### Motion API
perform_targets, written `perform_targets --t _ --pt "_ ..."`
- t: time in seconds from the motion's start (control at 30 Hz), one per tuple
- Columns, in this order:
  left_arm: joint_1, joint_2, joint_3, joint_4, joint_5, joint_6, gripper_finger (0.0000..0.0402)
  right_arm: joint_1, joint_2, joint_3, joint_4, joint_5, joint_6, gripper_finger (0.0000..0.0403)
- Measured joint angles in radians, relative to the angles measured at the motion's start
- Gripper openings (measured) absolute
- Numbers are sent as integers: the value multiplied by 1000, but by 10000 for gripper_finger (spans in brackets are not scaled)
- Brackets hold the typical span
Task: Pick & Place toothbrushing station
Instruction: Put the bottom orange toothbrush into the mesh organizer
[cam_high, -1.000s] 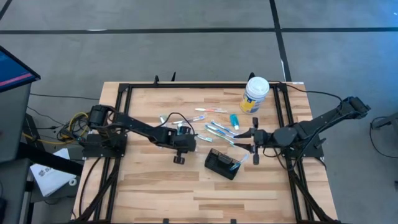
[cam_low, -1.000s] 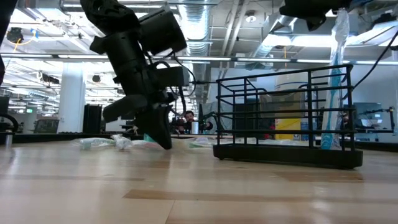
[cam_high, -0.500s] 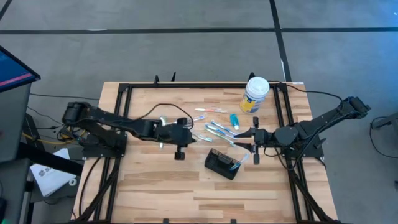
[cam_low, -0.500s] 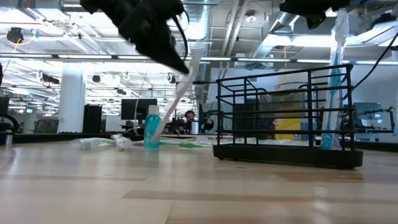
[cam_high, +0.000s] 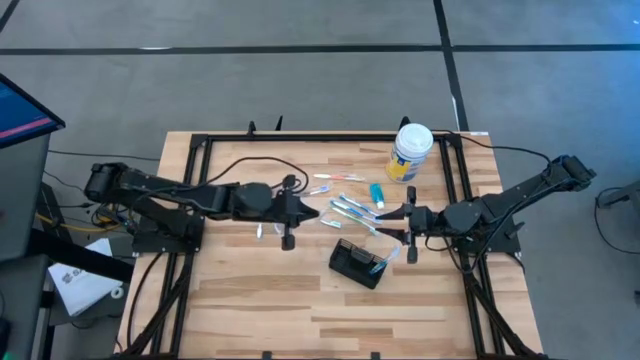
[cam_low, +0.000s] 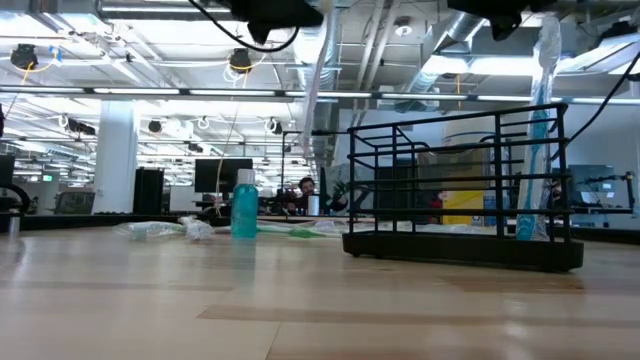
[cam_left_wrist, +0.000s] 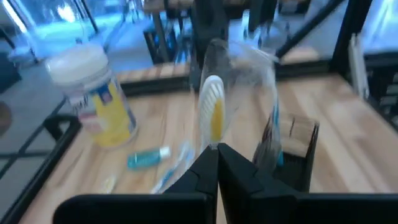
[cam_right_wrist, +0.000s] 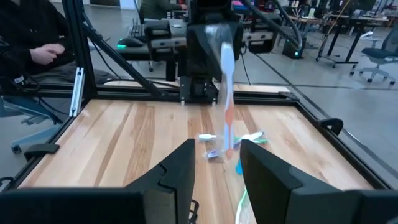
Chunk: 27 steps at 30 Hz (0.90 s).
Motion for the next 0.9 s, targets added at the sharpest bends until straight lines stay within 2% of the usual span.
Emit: perform_targets --t 0.47,0.73,0.9 --pt "0 37 0 257 143 -23 0 -11 0 0 47 0 -29 118" --pt "0 90 -1 335 162 -26 0 -42 44 0 100 -12 -44 118" --pt "0 160 46 357 172 -24 0 -58 91 2 168 -20 -95 118"
